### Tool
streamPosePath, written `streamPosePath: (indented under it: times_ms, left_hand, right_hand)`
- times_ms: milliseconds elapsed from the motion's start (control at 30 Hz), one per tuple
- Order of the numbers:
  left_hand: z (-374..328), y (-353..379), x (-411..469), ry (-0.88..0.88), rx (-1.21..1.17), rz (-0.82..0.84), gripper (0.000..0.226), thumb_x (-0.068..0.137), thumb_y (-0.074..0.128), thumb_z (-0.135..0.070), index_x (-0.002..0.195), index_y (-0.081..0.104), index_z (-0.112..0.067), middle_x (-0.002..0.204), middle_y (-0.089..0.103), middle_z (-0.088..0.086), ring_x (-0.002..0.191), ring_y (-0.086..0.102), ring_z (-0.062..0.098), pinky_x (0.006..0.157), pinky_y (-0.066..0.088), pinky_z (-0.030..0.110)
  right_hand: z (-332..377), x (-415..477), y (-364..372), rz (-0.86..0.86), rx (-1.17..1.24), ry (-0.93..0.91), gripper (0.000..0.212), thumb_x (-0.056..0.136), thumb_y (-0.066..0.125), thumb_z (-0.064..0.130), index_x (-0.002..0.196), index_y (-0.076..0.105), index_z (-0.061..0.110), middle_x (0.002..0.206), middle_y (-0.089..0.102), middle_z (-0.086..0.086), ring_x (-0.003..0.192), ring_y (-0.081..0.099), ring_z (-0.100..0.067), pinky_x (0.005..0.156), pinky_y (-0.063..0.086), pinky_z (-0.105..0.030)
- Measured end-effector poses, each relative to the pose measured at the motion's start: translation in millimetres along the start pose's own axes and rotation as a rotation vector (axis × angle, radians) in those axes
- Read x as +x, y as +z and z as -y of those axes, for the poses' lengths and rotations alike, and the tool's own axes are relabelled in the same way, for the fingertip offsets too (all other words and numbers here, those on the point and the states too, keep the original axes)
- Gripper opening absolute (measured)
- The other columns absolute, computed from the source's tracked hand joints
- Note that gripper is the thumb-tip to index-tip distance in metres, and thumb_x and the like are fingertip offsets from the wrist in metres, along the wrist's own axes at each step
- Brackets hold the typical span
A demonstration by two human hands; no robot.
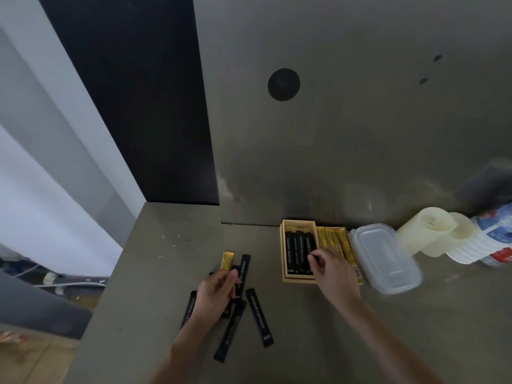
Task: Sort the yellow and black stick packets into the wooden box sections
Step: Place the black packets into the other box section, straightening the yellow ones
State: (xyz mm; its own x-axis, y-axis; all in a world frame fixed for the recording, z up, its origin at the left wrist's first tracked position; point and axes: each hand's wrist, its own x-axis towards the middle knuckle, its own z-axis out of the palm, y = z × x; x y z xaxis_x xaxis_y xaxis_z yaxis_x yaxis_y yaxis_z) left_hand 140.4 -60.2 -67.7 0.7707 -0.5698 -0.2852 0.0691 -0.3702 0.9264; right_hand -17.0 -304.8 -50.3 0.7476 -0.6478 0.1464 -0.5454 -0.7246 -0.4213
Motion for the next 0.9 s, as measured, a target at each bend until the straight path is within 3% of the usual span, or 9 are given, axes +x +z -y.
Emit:
streamPosePath:
  times_ms: [100, 167, 267, 367, 433, 500, 600, 767, 900]
  left_hand:
    - [-5, -8, -1, -0.049, -0.17, -0.049, 0.031, 0.101, 0.05, -0.031, 0.086, 0.066, -0.01, 0.059, 0.057, 0.0, 0.047, 0.047, 0.014, 0.045, 0.039, 0.025]
    - [-5, -16, 1, -0.029, -0.142, -0.134, 0.032, 0.102, 0.05, -0.028, 0.082, 0.064, -0.008, 0.056, 0.056, -0.001, 0.048, 0.046, 0.014, 0.048, 0.04, 0.027]
    - [2, -24, 5, 0.045, 0.137, -0.236, 0.028, 0.1, 0.056, -0.031, 0.077, 0.063, -0.018, 0.058, 0.061, -0.007, 0.051, 0.052, 0.009, 0.057, 0.045, 0.029]
    - [4, -19, 4, 0.062, 0.464, -0.114, 0.019, 0.095, 0.056, -0.05, 0.093, 0.064, -0.032, 0.079, 0.069, -0.014, 0.072, 0.065, 0.005, 0.069, 0.056, 0.03]
    - [-1, -9, 3, 0.059, 0.655, -0.06, 0.032, 0.089, 0.054, -0.065, 0.1, 0.059, -0.037, 0.089, 0.068, -0.016, 0.082, 0.067, 0.007, 0.074, 0.058, 0.032]
    - [-10, 3, 3, 0.058, 0.811, -0.076, 0.043, 0.083, 0.057, -0.07, 0.107, 0.055, -0.035, 0.097, 0.066, -0.013, 0.086, 0.067, 0.01, 0.075, 0.058, 0.031]
    - [-25, 18, 4, 0.059, 0.958, -0.079, 0.045, 0.088, 0.062, -0.058, 0.115, 0.056, -0.022, 0.11, 0.064, -0.004, 0.095, 0.067, 0.016, 0.074, 0.055, 0.031]
    - [-31, 27, 5, 0.072, 0.979, -0.054, 0.027, 0.097, 0.051, -0.036, 0.113, 0.055, -0.013, 0.107, 0.062, 0.002, 0.087, 0.066, 0.018, 0.07, 0.057, 0.031]
    - [-22, 19, 10, 0.036, 0.803, -0.015, 0.019, 0.096, 0.054, -0.035, 0.105, 0.057, -0.018, 0.097, 0.063, -0.001, 0.083, 0.066, 0.016, 0.074, 0.06, 0.035]
  right_hand:
    - [-3, -12, -1, -0.01, 0.081, -0.009, 0.006, 0.096, 0.063, 0.026, 0.102, 0.065, 0.025, 0.092, 0.063, 0.014, 0.073, 0.06, 0.005, 0.06, 0.045, -0.01]
    - [-7, -19, 0, 0.007, 0.103, -0.029, 0.008, 0.096, 0.063, 0.024, 0.103, 0.063, 0.026, 0.094, 0.062, 0.014, 0.076, 0.059, 0.006, 0.062, 0.043, -0.008]
    - [-10, -25, 6, 0.013, 0.13, -0.041, 0.008, 0.096, 0.062, 0.023, 0.104, 0.062, 0.024, 0.101, 0.06, 0.011, 0.082, 0.061, 0.002, 0.066, 0.046, -0.009]
    - [-9, -25, 11, -0.003, 0.172, -0.014, 0.007, 0.097, 0.061, 0.021, 0.104, 0.062, 0.023, 0.105, 0.058, 0.009, 0.087, 0.062, -0.001, 0.068, 0.046, -0.008]
    - [-9, -25, 13, -0.008, 0.193, -0.008, 0.007, 0.097, 0.06, 0.021, 0.104, 0.062, 0.023, 0.107, 0.058, 0.009, 0.09, 0.063, -0.002, 0.069, 0.048, -0.009]
    - [-11, -25, 14, -0.008, 0.201, -0.014, 0.007, 0.098, 0.059, 0.022, 0.105, 0.062, 0.023, 0.108, 0.058, 0.008, 0.091, 0.063, -0.003, 0.07, 0.051, -0.012]
    - [-11, -27, 14, -0.016, 0.214, -0.007, 0.007, 0.098, 0.058, 0.023, 0.104, 0.062, 0.023, 0.107, 0.056, 0.009, 0.09, 0.062, -0.002, 0.069, 0.051, -0.013]
    - [-10, -29, 15, -0.026, 0.233, 0.006, 0.007, 0.098, 0.058, 0.022, 0.104, 0.061, 0.025, 0.107, 0.054, 0.012, 0.09, 0.061, 0.0, 0.069, 0.053, -0.015]
    - [-11, -29, 18, -0.031, 0.234, 0.007, 0.008, 0.098, 0.057, 0.024, 0.105, 0.061, 0.025, 0.109, 0.053, 0.012, 0.092, 0.062, -0.002, 0.071, 0.055, -0.017]
